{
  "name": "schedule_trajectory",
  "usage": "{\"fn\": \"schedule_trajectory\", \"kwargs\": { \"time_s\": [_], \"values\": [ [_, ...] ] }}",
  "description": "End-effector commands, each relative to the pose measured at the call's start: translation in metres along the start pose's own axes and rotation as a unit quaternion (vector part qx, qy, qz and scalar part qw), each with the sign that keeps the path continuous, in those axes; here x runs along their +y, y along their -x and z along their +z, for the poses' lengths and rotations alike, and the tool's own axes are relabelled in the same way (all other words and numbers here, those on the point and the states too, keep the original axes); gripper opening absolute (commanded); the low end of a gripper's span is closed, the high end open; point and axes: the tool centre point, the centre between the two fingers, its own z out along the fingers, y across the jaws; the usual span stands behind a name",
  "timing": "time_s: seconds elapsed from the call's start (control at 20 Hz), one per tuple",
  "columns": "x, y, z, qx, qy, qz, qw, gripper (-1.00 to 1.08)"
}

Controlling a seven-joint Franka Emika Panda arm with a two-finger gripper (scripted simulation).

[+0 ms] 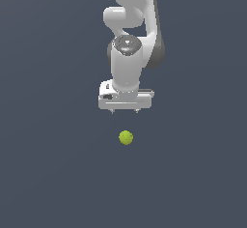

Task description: Pick up the object and move it to a goal position.

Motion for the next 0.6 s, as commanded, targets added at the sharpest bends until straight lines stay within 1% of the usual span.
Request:
{"fn": "schedule_trajectory", "kwargs": {
  "time_s": [0.0,0.15,0.4,0.55],
  "values": [
    [0.000,0.000,0.000,0.000,0.000,0.000,1.0000,1.00],
    [-0.004,0.001,0.001,-0.003,-0.002,-0.004,1.0000,1.00],
    [-0.018,0.008,0.003,-0.016,-0.008,-0.019,0.9997,1.00],
    [-0.020,0.009,0.003,-0.017,-0.009,-0.019,0.9996,1.00]
  ]
}}
